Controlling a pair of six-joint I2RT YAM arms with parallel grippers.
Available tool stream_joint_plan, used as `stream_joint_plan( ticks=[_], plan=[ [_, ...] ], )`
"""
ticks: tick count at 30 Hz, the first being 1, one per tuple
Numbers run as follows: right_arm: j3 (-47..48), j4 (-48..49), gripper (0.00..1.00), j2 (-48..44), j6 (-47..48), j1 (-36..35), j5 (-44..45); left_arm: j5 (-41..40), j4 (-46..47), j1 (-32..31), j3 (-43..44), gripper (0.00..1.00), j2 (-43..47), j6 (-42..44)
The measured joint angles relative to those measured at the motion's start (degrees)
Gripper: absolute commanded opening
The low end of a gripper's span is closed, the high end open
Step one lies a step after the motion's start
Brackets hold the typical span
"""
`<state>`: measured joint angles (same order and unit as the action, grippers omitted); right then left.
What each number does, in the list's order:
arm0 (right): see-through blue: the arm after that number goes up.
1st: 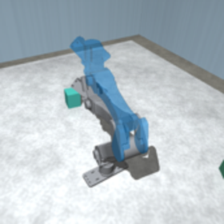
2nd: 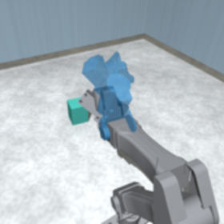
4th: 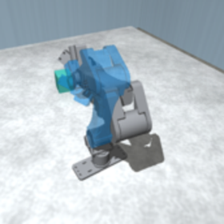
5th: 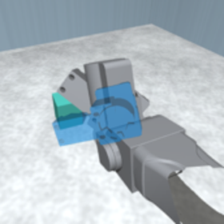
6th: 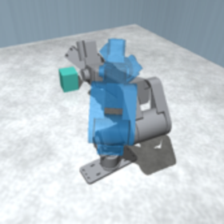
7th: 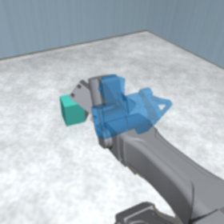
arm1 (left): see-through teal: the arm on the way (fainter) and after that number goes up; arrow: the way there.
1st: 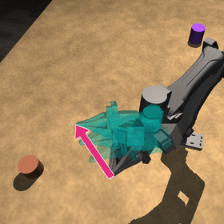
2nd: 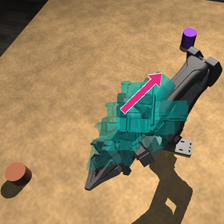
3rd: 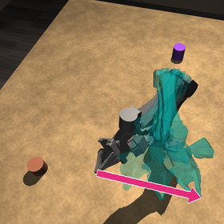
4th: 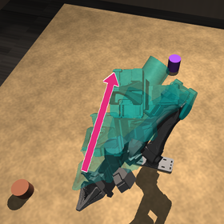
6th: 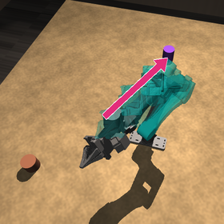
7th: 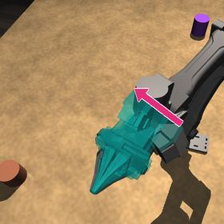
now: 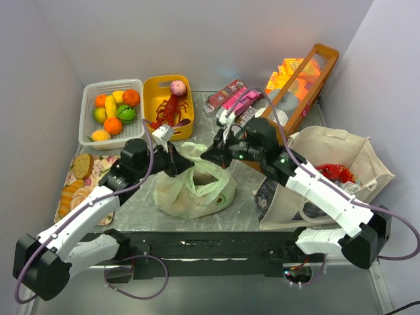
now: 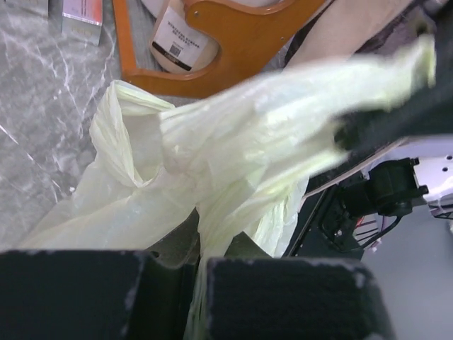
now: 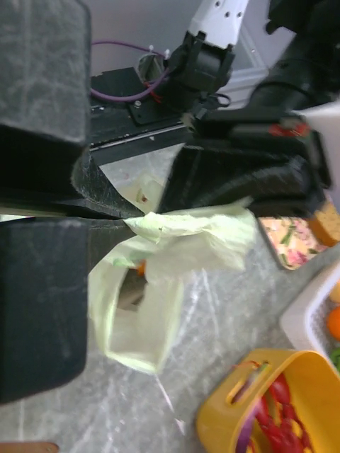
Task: Place the mixed food into the grocery bags and tie them
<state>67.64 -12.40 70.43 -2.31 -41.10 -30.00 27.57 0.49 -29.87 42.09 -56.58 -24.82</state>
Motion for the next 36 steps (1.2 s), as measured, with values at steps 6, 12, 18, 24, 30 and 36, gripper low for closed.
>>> stream_joint_plan(
  ticks=[6,12,18,24,30,36],
  plan=[
    [-7.85,3.02,0.00,-2.29,-3.23,-4.55,5.66,-0.24,-0.59,0.44,0.09,0.01,-2.19,-4.04],
    [-11.50,7.28,0.00,0.13,-7.39,-7.82,9.46,0.70,-0.96,0.90,0.09,0.06,-3.02,-5.44],
    [-12.74,9.86,0.00,3.43,-9.90,-8.63,11.65,0.98,-2.78,1.46,0.09,0.31,-3.32,-4.79],
    [-13.66,10.14,0.00,5.84,-11.72,-8.87,11.58,0.61,-6.69,2.78,0.35,0.52,-4.39,-3.41],
    [-14.95,10.71,0.00,6.84,-13.11,-9.16,11.32,1.07,-9.38,3.52,0.39,0.60,-4.20,-2.14],
    [-15.17,11.74,0.00,6.84,-13.79,-9.18,12.26,1.09,-13.46,4.57,2.25,0.65,-3.89,0.20]
  ],
)
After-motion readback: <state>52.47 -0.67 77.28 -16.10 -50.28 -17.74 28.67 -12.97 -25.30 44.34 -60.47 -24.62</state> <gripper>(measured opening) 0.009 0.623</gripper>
